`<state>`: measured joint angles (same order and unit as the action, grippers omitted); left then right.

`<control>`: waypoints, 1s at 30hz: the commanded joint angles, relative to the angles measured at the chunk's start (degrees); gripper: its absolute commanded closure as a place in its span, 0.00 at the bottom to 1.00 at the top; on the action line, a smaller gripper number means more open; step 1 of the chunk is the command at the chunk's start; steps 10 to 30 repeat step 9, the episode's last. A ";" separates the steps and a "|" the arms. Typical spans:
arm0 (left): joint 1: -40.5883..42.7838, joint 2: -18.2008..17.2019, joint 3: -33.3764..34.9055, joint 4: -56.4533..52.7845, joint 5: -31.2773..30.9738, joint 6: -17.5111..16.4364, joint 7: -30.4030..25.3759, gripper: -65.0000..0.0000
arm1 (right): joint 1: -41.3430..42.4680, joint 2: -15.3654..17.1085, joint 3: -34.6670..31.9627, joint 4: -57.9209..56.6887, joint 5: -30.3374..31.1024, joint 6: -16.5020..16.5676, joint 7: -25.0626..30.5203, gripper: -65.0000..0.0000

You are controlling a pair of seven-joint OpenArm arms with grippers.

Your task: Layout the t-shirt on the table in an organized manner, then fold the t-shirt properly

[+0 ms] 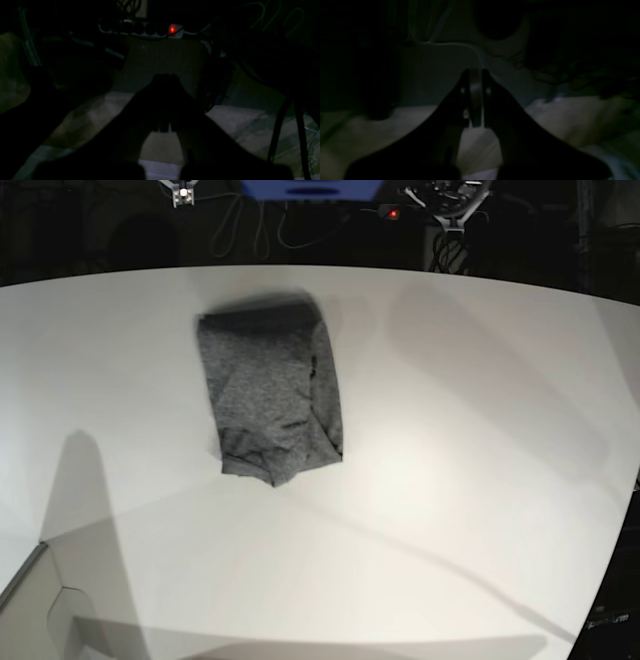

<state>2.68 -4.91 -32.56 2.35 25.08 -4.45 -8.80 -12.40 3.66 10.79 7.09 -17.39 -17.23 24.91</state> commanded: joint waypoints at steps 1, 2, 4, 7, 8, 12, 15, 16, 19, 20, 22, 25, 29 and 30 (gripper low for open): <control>0.27 0.29 -0.02 -0.11 0.11 0.36 0.14 1.00 | -0.83 0.08 -0.46 -0.28 0.38 -2.50 0.02 1.00; 0.18 0.29 -0.02 -0.11 0.11 0.36 0.14 1.00 | -0.83 0.08 -0.37 -0.28 0.38 -3.73 -0.77 1.00; 0.18 0.47 -0.02 -0.02 0.11 0.36 0.14 1.00 | -0.83 0.08 -0.37 -0.28 0.38 -4.88 -3.06 1.00; 0.18 0.56 -0.02 -0.02 0.19 0.36 0.14 1.00 | 0.40 0.16 -0.46 -0.37 0.38 -4.79 -6.49 1.00; 0.18 0.56 -0.02 -0.02 0.19 0.36 0.14 1.00 | 0.84 0.16 -0.46 -0.37 0.38 -4.79 -7.72 1.00; 0.18 0.56 -0.02 -0.02 0.19 0.36 0.14 1.00 | 1.02 0.08 -0.46 -0.37 0.38 -4.79 -8.69 1.00; 0.18 0.56 -0.02 -0.02 0.19 0.36 0.14 1.00 | 1.02 0.08 -0.46 -0.37 0.38 -4.79 -8.69 1.00; 0.18 0.56 -0.02 -0.02 0.19 0.36 0.14 1.00 | 1.02 0.08 -0.46 -0.37 0.38 -4.79 -8.69 1.00; 0.18 0.56 -0.02 -0.02 0.19 0.36 0.14 1.00 | 1.02 0.08 -0.46 -0.37 0.38 -4.79 -8.69 1.00; 0.18 0.56 -0.02 -0.02 0.19 0.36 0.14 1.00 | 1.02 0.08 -0.46 -0.37 0.38 -4.79 -8.69 1.00; 0.18 0.56 -0.02 -0.02 0.19 0.36 0.14 1.00 | 1.02 0.08 -0.46 -0.37 0.38 -4.79 -8.69 1.00; 0.18 0.56 -0.02 -0.02 0.19 0.36 0.14 1.00 | 1.02 0.08 -0.46 -0.37 0.38 -4.79 -8.69 1.00; 0.18 0.56 -0.02 -0.02 0.19 0.36 0.14 1.00 | 1.02 0.08 -0.46 -0.37 0.38 -4.79 -8.69 1.00; 0.18 0.56 -0.02 -0.02 0.19 0.36 0.14 1.00 | 1.02 0.08 -0.46 -0.37 0.38 -4.79 -8.69 1.00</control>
